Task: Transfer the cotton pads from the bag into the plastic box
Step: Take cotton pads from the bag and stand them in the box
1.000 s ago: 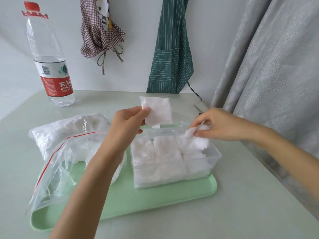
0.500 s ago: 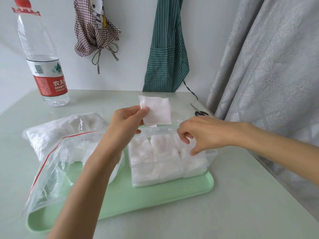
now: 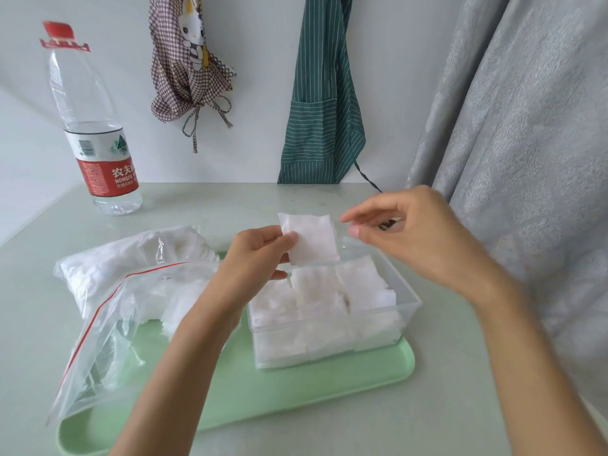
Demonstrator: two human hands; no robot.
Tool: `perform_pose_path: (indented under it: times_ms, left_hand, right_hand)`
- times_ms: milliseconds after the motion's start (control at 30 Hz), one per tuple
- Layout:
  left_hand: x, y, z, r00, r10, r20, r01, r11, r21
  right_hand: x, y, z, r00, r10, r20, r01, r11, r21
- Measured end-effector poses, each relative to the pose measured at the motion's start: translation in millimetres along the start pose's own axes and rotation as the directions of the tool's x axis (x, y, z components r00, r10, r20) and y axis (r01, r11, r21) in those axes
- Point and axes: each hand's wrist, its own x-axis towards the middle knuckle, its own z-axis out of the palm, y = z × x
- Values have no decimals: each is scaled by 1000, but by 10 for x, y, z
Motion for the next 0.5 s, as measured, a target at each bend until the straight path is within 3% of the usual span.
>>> perform_pose_path:
  times_ms: [200,367,500]
  left_hand:
    - [-10,38,46,998,-62,24,63,998,-27]
    - [-6,49,63,995,-96,20,97,993,-67]
    - [-29,44,64,996,-82,25,83,996,-30]
  right_hand:
    - [-39,190,350,994,-111,5,111,988,-111]
    - [-27,247,371,991,-134,-25,132,988,-83]
    - [-30,263,427,976,-178,-129,164,980,-109]
